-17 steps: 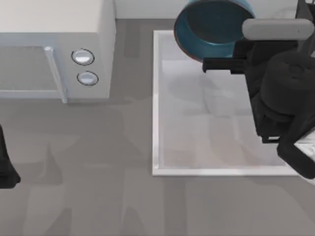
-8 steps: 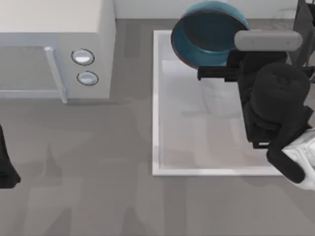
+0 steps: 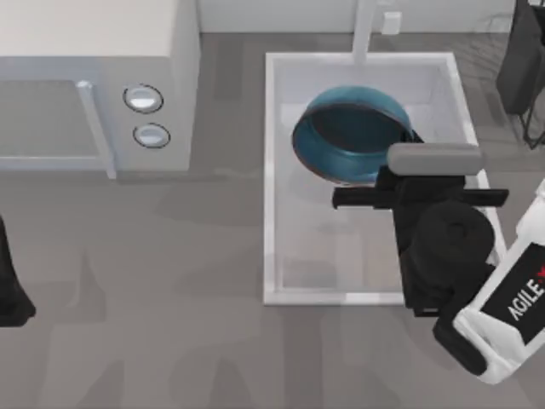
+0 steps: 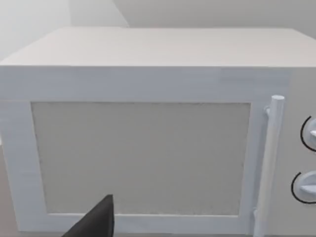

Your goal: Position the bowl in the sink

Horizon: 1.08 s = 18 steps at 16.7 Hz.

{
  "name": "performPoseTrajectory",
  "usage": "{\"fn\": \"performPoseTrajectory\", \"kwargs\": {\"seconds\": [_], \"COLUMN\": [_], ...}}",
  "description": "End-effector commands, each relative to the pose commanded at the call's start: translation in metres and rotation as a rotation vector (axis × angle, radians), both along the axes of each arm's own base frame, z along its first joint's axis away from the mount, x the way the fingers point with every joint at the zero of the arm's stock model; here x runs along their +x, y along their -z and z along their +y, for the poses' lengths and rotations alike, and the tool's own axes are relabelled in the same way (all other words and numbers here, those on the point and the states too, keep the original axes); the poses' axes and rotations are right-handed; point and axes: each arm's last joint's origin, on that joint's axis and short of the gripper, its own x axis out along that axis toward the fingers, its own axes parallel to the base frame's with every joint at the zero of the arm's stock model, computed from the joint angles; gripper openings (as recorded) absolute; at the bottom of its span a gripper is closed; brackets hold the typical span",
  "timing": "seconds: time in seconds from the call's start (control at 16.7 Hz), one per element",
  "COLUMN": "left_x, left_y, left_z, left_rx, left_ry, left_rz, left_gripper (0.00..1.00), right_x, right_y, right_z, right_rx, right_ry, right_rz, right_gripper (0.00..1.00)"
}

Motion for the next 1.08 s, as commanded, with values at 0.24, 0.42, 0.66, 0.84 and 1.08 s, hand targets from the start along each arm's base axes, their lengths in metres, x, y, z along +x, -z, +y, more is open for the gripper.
{"fn": "performPoseTrajectory", "kwargs": {"seconds": [0.24,0.42,0.66,0.84,1.08], "left_x": [0.0,0.0,0.0,0.0,0.0], "left_y": [0.0,0.0,0.0,0.0,0.0], "left_z": [0.0,0.0,0.0,0.0,0.0], "left_rx": [0.0,0.0,0.0,0.0,0.0], "left_ry": [0.0,0.0,0.0,0.0,0.0], "left_rz": [0.0,0.0,0.0,0.0,0.0], "left_gripper": [1.0,1.0,1.0,1.0,1.0], "right_x": [-0.005,-0.005,-0.005,-0.005,-0.005], "right_y": [0.021,0.021,0.021,0.021,0.021], "right_z": [-0.005,-0.005,-0.005,-0.005,-0.005], "right_rx": [-0.007,-0.007,-0.007,-0.007,-0.007], "right_ry": [-0.002,-0.002,-0.002,-0.002,-0.002], "right_rz": [0.009,0.009,0.009,0.009,0.009], "right_gripper": [0.0,0.0,0.23,0.45,0.75]}}
